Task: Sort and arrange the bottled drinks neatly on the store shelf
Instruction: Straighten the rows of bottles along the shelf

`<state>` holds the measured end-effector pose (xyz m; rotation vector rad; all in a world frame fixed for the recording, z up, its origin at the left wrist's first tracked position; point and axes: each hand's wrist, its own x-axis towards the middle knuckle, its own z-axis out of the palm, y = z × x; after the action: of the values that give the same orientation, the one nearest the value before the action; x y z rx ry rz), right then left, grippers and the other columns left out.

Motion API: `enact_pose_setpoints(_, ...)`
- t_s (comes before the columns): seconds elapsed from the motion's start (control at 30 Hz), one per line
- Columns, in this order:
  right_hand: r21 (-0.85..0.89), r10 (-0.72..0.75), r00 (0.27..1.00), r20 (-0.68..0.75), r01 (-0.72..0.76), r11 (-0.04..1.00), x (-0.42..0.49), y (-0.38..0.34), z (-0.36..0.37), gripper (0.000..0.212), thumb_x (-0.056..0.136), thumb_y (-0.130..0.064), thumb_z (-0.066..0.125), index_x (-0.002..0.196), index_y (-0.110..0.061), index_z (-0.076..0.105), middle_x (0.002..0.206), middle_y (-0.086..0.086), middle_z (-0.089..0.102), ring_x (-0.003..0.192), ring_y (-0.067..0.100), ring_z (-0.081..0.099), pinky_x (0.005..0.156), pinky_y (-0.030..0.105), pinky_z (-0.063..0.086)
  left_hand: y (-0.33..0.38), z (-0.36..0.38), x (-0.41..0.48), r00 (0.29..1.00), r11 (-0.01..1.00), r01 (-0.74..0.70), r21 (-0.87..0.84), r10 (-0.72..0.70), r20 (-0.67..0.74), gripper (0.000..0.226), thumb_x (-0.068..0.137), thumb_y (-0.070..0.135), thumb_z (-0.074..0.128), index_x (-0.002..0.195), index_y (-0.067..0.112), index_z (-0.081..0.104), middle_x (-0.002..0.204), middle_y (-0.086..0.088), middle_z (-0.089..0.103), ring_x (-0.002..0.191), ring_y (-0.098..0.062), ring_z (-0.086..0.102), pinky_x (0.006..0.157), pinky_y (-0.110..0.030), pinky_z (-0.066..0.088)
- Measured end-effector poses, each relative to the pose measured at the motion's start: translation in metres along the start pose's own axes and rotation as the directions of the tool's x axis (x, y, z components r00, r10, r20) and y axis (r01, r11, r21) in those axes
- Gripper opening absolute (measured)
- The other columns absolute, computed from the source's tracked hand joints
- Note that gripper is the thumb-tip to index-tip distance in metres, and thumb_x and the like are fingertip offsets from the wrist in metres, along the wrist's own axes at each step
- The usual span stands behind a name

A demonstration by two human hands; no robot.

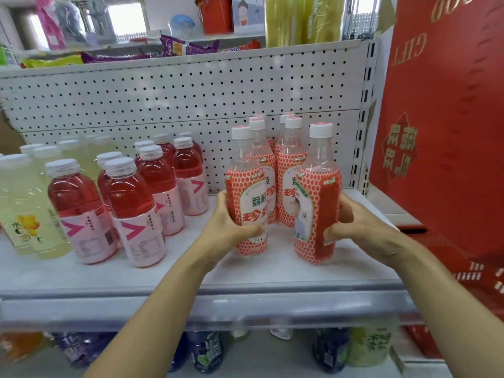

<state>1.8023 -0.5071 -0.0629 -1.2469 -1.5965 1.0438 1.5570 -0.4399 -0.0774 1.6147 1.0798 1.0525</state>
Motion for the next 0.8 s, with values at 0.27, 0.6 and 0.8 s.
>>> enact_pose_setpoints(0.27,-0.128,-0.042,0.935,-0.353,-0.003,0.992,0.014,0.005,0.042,0.087,0.049,-0.046,0.093,0.121,-0.03,0.048,0.11,-0.005,0.068,0.099,0.013,0.068,0.09,0.038,0.055,-0.014,0.007,-0.002,0.999,0.999,-0.041,0.022,0.042,-0.03,0.083,0.07,0.0,0.085,0.132,0.024,0.035,0.12,-0.001,0.064,0.104,-0.012,0.066,0.075,-0.024,0.058)
enact_pose_setpoints(0.6,-0.167,-0.02,0.914,-0.404,-0.052,0.985,0.018,0.024,0.048,0.091,0.06,-0.032,0.092,0.131,-0.029,0.035,0.113,-0.011,0.058,0.098,0.005,0.059,0.072,0.019,0.047,-0.013,0.011,-0.011,0.996,0.987,-0.07,0.148,0.079,-0.052,0.082,0.065,0.022,0.092,0.124,0.033,0.036,0.109,0.018,0.059,0.094,0.003,0.061,0.063,-0.011,0.053)
enact_pose_setpoints(0.8,-0.226,-0.029,0.884,-0.467,-0.087,0.97,0.021,0.02,0.051,0.088,0.057,-0.037,0.093,0.123,-0.028,0.036,0.111,-0.008,0.06,0.097,0.014,0.062,0.083,0.035,0.055,-0.013,0.018,-0.005,0.995,0.986,-0.099,0.132,0.094,0.038,0.079,0.073,0.017,0.087,0.136,0.029,0.041,0.113,0.016,0.064,0.093,0.011,0.063,0.071,-0.013,0.055)
